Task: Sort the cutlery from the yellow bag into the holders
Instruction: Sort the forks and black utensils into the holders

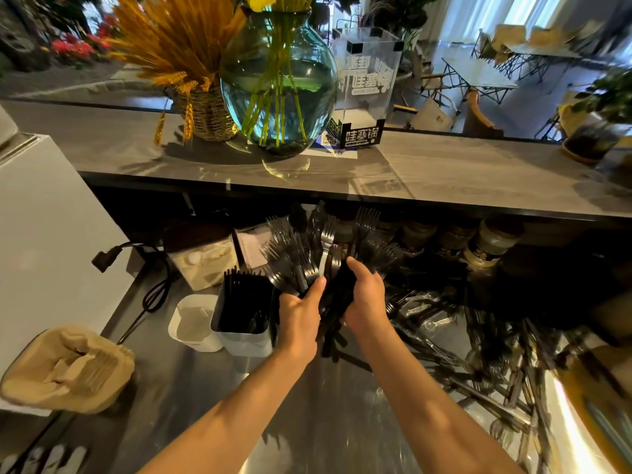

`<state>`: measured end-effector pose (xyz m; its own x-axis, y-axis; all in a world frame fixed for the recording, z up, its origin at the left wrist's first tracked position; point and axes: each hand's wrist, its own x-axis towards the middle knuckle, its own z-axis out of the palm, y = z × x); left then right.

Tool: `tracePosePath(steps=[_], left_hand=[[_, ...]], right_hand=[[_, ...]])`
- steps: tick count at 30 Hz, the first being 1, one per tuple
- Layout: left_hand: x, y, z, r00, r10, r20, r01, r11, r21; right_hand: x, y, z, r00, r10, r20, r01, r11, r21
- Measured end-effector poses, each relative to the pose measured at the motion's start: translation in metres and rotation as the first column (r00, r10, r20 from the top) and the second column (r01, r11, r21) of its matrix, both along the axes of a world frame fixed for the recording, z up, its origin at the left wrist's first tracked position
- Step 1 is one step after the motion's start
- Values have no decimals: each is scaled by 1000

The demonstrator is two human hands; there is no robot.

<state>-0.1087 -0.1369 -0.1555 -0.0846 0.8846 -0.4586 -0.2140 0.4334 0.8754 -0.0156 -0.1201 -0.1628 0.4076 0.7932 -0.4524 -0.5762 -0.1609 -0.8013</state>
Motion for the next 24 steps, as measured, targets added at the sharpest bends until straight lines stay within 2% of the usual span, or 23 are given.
tracePosePath(steps=[3,7,12,15,17,21,24], left_hand=[[-1,1,3,1000,-4,8,4,1000,7],[-3,1,-1,999,-39,18,39,999,-26],[-4,2,-9,985,-142,-99,137,989,-48],[-6,4,-11,980,-164,-114,157,985,-75],[-8,4,-7,982,-167,-85,159,983,-91],[-12,8,-5,986,-157,49,163,978,-132],[-13,11,-7,980,-197,28,199,973,-114]], right_hand=[[1,1,0,999,6,-48,-7,1000,-15],[1,2,-1,998,52,-30,-51,999,18],[0,1,0,989,131,64,-137,985,103],[-1,4,3,972,198,123,-211,972,101],[-1,6,3,968,207,139,-218,974,63],[1,6,2,985,159,73,-162,986,43],[1,1,4,991,133,25,-134,989,62]])
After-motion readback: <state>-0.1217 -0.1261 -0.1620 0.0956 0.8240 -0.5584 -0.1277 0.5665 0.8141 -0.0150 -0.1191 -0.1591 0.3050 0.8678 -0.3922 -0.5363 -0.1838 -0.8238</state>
